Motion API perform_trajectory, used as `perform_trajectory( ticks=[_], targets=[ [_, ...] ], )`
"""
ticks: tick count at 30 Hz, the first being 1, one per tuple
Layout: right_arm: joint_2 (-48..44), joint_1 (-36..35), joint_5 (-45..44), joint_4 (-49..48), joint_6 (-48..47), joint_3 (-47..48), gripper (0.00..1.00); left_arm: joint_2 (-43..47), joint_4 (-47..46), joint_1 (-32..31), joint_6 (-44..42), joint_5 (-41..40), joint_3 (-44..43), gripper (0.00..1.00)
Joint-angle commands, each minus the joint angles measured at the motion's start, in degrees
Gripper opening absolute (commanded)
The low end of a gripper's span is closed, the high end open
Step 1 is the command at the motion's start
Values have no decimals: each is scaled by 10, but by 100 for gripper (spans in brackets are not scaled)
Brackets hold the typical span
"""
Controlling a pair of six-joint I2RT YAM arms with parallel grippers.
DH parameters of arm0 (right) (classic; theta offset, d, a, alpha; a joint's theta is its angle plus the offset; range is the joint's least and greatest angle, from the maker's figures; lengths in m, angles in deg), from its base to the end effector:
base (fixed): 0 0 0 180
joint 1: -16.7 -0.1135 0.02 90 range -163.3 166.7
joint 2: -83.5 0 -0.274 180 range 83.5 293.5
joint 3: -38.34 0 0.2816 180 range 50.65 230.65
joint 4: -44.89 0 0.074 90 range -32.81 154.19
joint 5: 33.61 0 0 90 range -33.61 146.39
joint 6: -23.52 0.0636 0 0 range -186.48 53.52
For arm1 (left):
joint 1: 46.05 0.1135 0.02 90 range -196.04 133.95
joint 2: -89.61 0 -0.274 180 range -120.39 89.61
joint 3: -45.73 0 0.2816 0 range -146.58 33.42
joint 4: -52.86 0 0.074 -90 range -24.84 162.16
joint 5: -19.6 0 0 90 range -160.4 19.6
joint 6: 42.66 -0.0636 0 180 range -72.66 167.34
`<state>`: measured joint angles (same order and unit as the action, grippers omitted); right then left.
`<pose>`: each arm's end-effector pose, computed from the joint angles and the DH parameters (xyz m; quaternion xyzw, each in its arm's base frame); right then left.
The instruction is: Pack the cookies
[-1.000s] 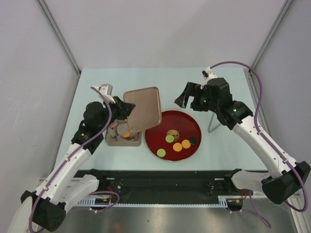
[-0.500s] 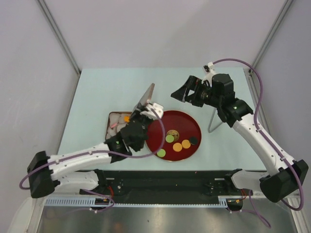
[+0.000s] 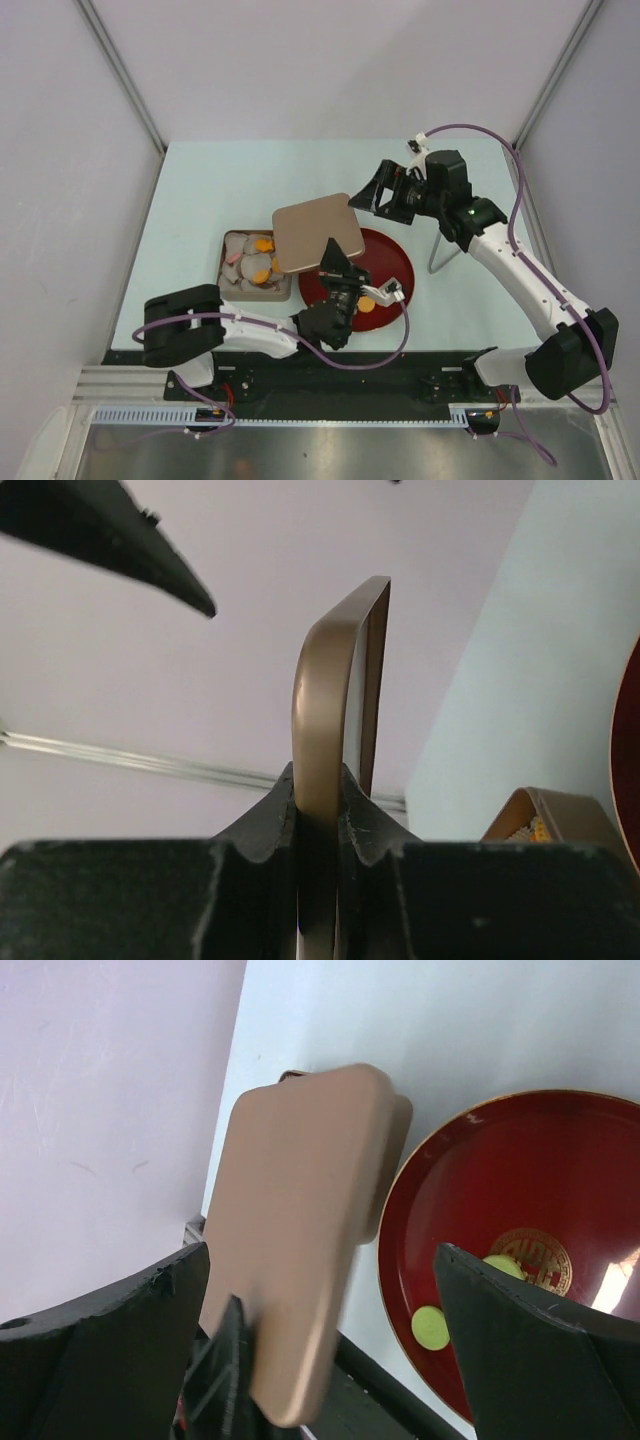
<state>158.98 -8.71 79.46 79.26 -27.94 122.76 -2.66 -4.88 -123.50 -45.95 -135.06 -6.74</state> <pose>0.3047 0.1723 0.3656 -0.0114 0.8351 0.4205 0.3544 0.1307 -0.3228 0.2382 0.4605 0.4712 0.4057 0.6335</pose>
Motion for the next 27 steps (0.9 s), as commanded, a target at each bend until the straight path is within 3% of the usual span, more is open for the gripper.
perform_trajectory(
  ticks=[1, 12, 19, 22, 26, 27],
  targets=[
    [-7, 1, 16, -1, -18, 13, 98, -10, -287, -9, -112, -9, -21, 0],
    [37, -19, 18, -6, -19, 13, 82, 12, -287, -26, -106, -8, -10, 1],
    [56, -13, 74, -76, -6, 1, 75, 19, -287, -38, -100, -8, -11, 0],
    [60, -7, 106, -121, 15, -15, 64, 27, -287, -42, -98, -9, -7, 1],
    [65, 1, 129, -156, 40, -32, 36, 38, -287, -43, -93, -11, -3, 1],
    [67, 3, 132, -160, 42, -34, 34, 38, -287, -43, -92, -11, -3, 0]
  ],
)
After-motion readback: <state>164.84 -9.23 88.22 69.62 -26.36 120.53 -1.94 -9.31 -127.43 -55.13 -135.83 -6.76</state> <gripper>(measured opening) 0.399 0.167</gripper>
